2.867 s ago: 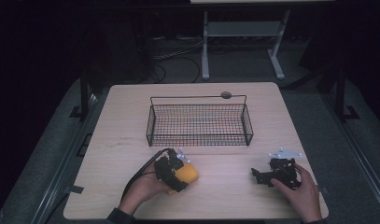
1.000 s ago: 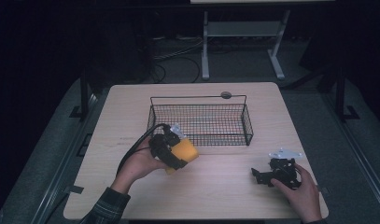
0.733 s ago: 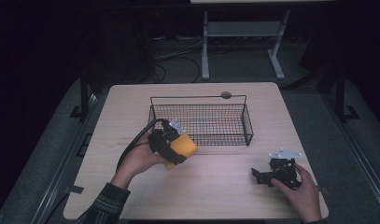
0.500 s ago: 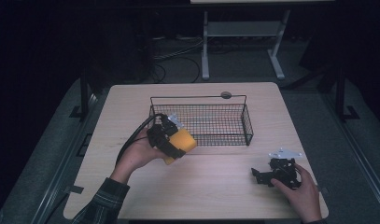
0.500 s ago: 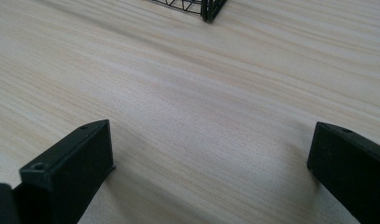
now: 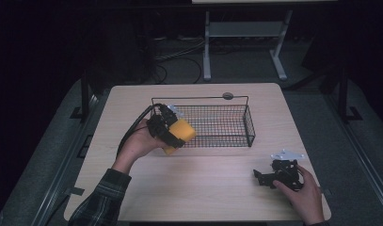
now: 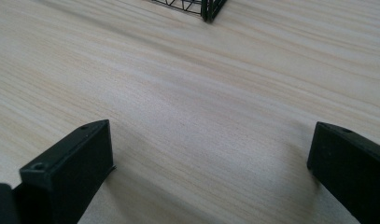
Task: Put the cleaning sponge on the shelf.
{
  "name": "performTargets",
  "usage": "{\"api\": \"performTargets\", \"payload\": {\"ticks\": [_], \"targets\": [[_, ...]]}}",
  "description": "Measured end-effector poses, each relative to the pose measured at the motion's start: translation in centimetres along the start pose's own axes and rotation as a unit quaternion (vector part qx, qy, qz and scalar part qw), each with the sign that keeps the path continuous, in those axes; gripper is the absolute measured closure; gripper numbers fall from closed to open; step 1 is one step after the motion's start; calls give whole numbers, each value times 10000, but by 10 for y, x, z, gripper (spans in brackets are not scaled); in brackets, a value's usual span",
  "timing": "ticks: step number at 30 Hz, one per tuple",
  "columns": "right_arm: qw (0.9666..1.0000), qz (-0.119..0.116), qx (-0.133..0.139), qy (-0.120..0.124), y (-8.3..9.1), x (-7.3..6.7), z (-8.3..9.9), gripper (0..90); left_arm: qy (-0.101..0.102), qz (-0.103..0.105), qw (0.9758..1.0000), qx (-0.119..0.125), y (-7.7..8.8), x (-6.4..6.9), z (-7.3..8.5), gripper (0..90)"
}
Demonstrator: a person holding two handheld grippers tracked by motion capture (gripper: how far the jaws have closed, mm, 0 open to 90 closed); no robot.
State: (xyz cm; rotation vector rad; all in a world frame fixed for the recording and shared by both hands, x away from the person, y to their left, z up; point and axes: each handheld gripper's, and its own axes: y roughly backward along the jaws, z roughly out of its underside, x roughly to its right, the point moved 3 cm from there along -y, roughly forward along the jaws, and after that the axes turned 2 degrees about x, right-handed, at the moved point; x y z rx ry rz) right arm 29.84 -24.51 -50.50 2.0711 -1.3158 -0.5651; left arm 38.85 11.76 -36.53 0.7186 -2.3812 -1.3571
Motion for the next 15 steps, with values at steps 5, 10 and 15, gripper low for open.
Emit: {"api": "performTargets", "payload": {"ticks": [5, 10, 15], "targets": [[10000, -3, 2, -8, 0, 0, 0, 0, 69, -80, 9999, 16, 2, -9, -5, 225], [10000, -3, -2, -4, 0, 0, 0, 0, 175, -207, 9996, -44, 0, -24, -10, 225], [10000, 3, 1, 2, 0, 0, 0, 0, 320, -269, 9991, -44, -4, -37, -11, 225]]}}
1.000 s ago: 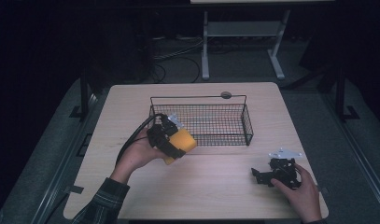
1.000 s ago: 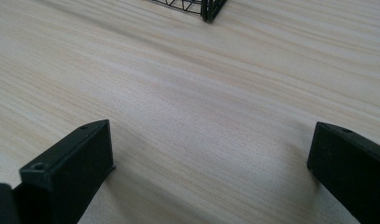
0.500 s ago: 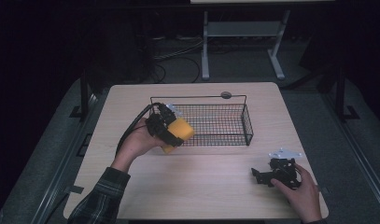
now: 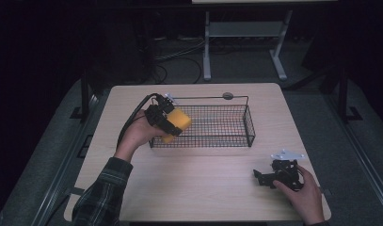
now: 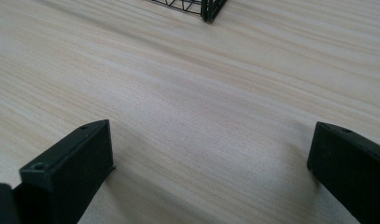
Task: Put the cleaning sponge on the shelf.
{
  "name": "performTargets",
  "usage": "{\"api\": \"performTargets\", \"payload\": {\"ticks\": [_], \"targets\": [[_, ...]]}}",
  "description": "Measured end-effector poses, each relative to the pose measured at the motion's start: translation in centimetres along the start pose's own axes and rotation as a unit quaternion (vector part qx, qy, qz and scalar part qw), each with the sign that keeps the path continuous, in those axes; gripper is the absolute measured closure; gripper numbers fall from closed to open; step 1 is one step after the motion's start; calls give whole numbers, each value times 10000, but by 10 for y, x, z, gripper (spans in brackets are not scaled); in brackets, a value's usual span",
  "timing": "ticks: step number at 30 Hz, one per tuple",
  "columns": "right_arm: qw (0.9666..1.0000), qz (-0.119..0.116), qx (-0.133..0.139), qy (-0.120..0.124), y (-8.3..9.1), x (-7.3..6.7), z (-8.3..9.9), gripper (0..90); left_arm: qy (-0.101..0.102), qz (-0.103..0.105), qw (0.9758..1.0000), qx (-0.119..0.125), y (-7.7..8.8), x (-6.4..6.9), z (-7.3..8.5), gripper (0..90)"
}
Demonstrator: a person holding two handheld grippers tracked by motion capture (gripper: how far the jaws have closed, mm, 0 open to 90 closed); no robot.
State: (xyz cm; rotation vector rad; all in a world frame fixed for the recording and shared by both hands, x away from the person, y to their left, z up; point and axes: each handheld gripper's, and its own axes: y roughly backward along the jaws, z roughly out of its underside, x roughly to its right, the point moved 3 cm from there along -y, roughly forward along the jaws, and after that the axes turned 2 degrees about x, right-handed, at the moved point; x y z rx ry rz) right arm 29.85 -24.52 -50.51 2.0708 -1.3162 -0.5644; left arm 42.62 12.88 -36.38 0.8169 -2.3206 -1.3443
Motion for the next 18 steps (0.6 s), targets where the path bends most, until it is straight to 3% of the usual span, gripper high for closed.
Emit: {"api": "performTargets", "payload": {"ticks": [18], "targets": [[10000, 0, 0, 0, 0, 0, 0, 0, 500, -244, 9984, 75, -17, -37, -7, 225]]}}
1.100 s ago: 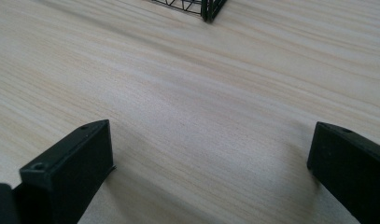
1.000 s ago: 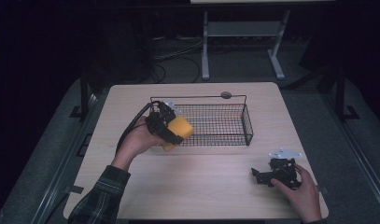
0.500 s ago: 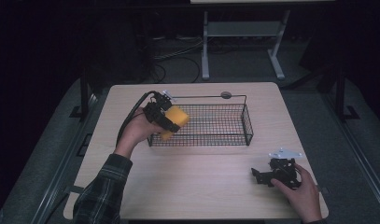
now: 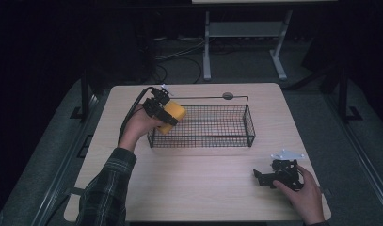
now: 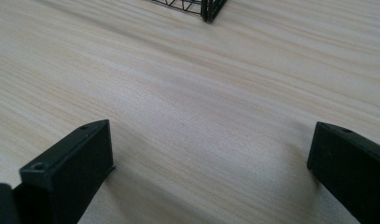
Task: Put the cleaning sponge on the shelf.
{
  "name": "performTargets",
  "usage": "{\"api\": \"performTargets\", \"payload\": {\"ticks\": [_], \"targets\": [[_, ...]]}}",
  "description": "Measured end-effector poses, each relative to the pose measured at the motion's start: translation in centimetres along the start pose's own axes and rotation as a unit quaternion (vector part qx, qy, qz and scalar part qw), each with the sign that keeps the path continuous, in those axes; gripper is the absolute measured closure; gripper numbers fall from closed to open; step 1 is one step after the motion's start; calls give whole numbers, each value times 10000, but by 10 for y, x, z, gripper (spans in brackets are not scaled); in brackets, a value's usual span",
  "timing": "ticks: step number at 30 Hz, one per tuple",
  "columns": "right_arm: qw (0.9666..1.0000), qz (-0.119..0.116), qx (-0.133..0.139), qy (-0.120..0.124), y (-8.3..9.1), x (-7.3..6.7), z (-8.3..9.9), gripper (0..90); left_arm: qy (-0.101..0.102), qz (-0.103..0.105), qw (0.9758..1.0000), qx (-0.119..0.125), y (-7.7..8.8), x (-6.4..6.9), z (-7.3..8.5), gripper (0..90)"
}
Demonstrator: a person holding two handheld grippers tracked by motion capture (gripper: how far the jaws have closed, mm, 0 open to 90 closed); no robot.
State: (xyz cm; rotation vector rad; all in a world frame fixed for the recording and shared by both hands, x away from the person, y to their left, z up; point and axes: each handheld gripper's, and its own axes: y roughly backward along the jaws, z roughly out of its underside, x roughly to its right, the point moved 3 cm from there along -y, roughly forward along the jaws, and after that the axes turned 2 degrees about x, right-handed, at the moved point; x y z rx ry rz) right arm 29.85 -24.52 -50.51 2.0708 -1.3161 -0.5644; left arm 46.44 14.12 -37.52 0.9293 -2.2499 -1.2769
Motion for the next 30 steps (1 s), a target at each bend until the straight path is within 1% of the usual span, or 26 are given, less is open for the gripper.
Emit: {"api": "performTargets", "payload": {"ticks": [6, 11, 16, 19, 21, 23, 30], "targets": [[10000, 0, 1, 0, 0, 0, 0, 0, 74, -44, 10000, -35, -10, -7, -2, 225], [10000, 0, 0, 1, 0, 0, 0, 0, 101, -28, 9999, -85, -18, -10, -3, 225], [10000, 0, 1, 1, 0, 0, 0, 0, 86, -4, 9998, -171, -28, -11, -3, 225], [10000, 0, -1, 0, 0, 0, 0, 0, 133, 7, 9997, -199, -34, -12, -2, 225], [10000, 0, 0, 1, 0, 0, 0, 0, 109, -16, 9996, -255, -38, -13, -1, 224], [10000, -1, 1, 1, 0, 0, 0, 0, 161, 4, 9996, -247, -42, -13, 1, 224], [10000, 4, 4, 6, 0, 0, 0, 0, 223, 45, 9991, -345, -53, -17, 7, 224]]}}
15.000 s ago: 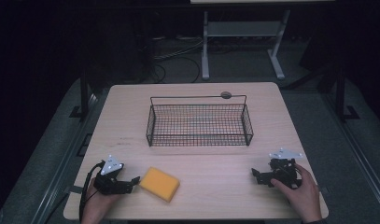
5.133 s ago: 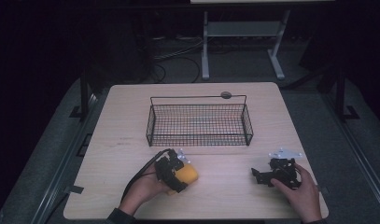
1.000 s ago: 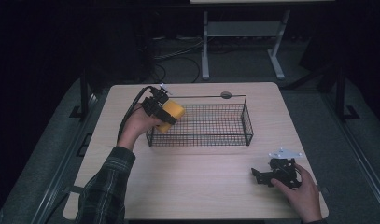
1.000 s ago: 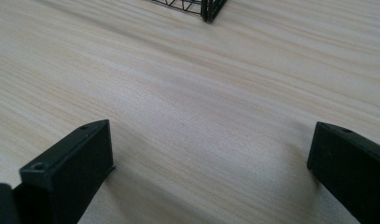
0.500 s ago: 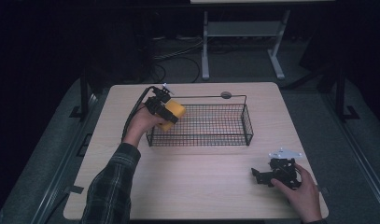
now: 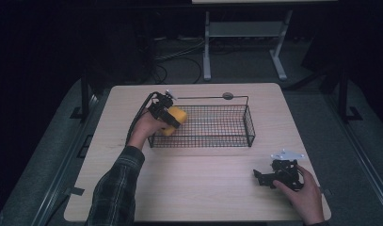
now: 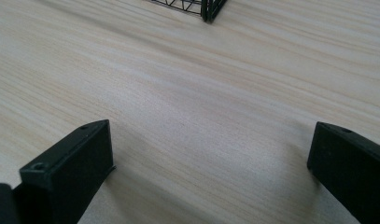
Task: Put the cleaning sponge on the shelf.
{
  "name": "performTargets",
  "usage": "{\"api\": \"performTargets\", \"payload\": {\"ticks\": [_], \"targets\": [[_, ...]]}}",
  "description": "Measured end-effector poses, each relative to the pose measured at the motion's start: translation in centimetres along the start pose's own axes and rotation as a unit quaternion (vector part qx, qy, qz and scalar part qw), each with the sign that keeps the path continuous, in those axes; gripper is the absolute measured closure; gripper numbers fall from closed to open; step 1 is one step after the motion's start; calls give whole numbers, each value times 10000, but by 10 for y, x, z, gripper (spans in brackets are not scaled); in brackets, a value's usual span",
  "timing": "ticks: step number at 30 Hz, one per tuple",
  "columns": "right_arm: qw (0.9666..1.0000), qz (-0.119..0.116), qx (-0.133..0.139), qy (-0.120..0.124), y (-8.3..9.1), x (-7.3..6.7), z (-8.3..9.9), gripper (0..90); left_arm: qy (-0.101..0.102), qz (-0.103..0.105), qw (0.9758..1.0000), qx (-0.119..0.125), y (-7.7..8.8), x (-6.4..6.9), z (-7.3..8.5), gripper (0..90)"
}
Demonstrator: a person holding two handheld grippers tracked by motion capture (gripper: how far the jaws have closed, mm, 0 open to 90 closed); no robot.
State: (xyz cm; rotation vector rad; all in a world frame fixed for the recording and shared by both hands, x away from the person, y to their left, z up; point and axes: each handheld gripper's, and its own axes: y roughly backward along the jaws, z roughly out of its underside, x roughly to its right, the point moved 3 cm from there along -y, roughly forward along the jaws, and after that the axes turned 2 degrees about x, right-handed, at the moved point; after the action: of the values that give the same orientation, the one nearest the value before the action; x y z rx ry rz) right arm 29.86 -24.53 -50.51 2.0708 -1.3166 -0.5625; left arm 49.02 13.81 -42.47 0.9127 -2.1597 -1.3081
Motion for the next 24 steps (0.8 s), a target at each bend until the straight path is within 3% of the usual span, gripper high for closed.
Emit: {"api": "performTargets", "payload": {"ticks": [24], "targets": [[10000, 0, 0, 0, 0, 0, 0, 0, 0, 10, 9997, -244, -14, 1, 10, 220]]}}
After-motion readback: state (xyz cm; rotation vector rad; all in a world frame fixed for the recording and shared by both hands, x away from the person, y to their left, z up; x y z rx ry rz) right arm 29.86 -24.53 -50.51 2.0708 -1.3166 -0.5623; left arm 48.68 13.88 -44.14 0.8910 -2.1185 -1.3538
